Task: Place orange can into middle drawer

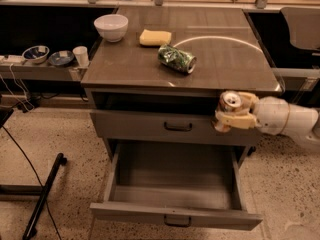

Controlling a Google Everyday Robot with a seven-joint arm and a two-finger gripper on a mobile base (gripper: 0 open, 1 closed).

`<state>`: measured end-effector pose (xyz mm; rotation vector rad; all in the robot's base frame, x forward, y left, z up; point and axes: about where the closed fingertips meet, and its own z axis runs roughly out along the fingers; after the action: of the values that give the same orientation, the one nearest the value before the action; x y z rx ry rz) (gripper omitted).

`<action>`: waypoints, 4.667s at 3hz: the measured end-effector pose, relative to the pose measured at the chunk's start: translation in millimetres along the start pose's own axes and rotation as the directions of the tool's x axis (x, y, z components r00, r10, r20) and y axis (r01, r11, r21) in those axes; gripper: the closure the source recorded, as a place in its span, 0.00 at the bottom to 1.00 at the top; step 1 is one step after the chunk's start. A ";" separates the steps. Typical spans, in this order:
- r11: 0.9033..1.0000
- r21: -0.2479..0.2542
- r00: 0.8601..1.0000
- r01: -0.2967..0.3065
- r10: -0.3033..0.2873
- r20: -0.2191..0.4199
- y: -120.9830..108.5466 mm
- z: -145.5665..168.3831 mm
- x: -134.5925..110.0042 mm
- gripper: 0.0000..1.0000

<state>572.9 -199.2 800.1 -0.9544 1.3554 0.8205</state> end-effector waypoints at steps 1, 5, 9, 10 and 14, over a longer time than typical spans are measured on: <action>0.998 -0.056 1.000 -0.014 0.015 0.004 1.8 -20.7 55.6 1.00; 0.985 -0.155 0.989 -0.069 0.048 -0.138 92.5 -19.6 180.1 1.00; 0.994 0.088 0.994 0.070 -0.063 -0.087 68.3 50.1 246.8 1.00; 0.992 0.065 0.978 0.110 -0.096 -0.186 66.1 71.8 263.9 1.00; 0.995 -0.083 0.983 0.059 -0.073 -0.167 62.6 73.8 321.5 1.00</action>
Offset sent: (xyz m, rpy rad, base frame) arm -0.0049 -0.0182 -0.0471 0.0048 0.0129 0.0427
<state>567.1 -124.2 472.9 -1.1453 1.4374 0.7595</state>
